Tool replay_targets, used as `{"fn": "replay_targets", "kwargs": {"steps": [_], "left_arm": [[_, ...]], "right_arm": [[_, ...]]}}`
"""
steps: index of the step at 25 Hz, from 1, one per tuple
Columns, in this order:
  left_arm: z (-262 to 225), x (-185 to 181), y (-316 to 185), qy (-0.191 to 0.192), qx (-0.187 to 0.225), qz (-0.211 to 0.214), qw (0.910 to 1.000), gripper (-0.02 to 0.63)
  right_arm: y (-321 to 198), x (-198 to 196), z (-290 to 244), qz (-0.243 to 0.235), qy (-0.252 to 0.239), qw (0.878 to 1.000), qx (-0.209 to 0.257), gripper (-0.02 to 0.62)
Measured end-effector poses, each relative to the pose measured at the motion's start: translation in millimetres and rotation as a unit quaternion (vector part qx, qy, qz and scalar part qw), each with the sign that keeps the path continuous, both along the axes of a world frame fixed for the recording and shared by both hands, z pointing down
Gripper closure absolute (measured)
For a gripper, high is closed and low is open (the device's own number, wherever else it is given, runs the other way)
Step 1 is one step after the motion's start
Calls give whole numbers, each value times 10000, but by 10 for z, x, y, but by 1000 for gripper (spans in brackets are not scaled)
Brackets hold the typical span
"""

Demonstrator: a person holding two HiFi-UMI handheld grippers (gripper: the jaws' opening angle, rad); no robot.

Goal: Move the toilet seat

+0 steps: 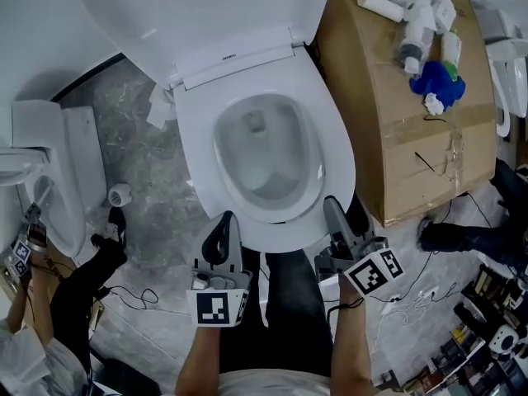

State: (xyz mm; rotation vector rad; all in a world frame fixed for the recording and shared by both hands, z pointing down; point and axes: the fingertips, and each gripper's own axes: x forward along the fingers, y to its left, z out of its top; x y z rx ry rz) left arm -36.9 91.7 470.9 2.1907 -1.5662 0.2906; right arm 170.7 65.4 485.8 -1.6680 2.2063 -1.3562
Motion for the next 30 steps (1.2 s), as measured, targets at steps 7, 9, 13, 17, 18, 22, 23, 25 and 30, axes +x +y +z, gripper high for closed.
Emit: {"fn": "replay_targets", "kwargs": {"steps": [7, 9, 13, 17, 18, 22, 23, 25, 30], "left_arm": [[-134, -30, -77, -26, 158, -169, 9997, 595], [-174, -49, -98, -23, 192, -210, 9996, 595], [-269, -76, -174, 2, 282, -250, 9993, 595], [-377, -122, -244, 96, 362, -320, 9988, 595], [-398, -132, -257, 120, 375, -333, 9987, 595], [-483, -168, -313, 207, 463, -391, 9979, 595], [-501, -177, -327, 222, 475, -403, 9978, 595], [-523, -191, -343, 230, 473, -416, 9978, 595], [-551, -205, -385, 236, 475, -431, 9977, 595]], "right_arm": [[-100, 25, -173, 90, 479, 9983, 316, 272], [-132, 20, -247, 28, 765, 9959, 484, 272], [-221, -83, -505, -519, 1633, 9775, 1231, 320], [-295, -198, -686, -925, 1849, 9651, 1606, 415], [-309, -199, -713, -955, 1850, 9640, 1656, 433], [-349, -154, -808, -939, 1879, 9610, 1799, 535], [-355, -149, -828, -962, 1884, 9601, 1827, 536], [-364, -166, -860, -1048, 1908, 9576, 1887, 543], [-383, -206, -904, -1134, 1832, 9556, 2010, 565]]}}
